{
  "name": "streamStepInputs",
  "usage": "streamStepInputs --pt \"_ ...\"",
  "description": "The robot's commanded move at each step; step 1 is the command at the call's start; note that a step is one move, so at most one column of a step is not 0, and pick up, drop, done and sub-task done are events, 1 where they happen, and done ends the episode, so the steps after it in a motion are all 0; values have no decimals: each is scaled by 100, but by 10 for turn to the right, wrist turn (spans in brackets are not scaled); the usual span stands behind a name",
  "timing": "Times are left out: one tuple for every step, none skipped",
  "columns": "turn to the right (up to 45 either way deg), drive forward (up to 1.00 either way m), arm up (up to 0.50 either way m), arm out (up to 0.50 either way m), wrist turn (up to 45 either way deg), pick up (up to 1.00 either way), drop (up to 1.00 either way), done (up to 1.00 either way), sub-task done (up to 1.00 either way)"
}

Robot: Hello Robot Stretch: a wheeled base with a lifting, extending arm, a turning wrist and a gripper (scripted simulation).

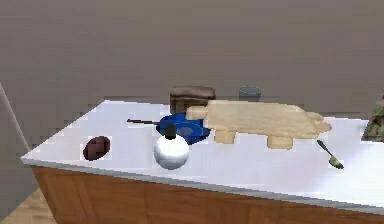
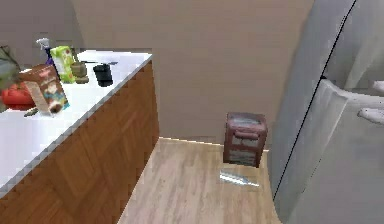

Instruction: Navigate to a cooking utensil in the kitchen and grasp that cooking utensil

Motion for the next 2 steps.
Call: streamStepInputs --pt "0 15 0 0 0 0 0 0 0" --pt "-450 0 0 0 0 0 0 0 0"
